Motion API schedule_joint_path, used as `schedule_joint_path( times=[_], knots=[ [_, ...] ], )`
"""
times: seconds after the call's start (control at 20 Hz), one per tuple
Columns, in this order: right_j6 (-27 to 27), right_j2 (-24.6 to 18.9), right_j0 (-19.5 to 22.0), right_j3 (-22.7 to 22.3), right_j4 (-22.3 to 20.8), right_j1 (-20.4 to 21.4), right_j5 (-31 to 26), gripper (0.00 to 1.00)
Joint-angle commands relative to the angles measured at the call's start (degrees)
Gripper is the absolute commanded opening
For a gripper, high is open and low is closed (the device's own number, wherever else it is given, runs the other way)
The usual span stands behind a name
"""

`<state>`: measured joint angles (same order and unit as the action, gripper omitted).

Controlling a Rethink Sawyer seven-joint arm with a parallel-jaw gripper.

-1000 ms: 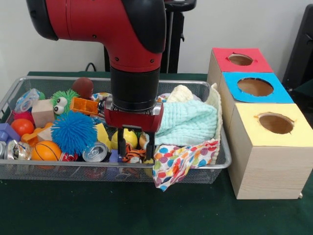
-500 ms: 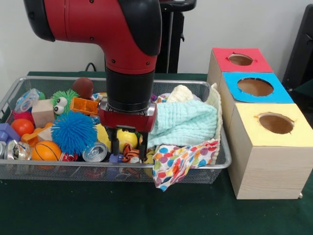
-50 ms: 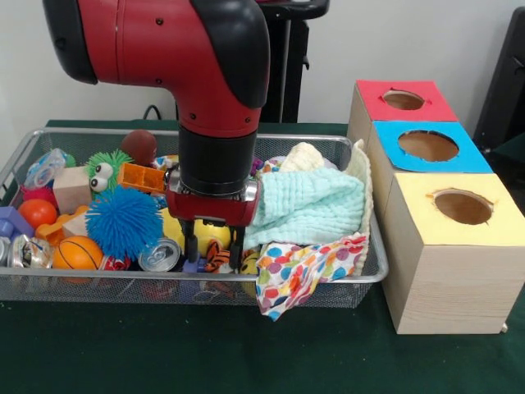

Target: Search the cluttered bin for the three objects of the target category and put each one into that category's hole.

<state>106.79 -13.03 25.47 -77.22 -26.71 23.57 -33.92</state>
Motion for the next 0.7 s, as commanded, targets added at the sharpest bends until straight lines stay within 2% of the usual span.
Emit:
schedule_joint_path(
  times=[0.05, 0.35, 0.7],
  knots=[
    [-6.6, -2.4, 2.0, -7.9, -3.3, -3.1, -0.6, 1.0],
    [-8.4, -4.8, 3.9, -8.7, -2.9, -4.8, -0.9, 1.0],
    [-10.5, -9.2, 7.5, -11.9, -2.5, -6.8, 0.7, 1.0]
  ],
)
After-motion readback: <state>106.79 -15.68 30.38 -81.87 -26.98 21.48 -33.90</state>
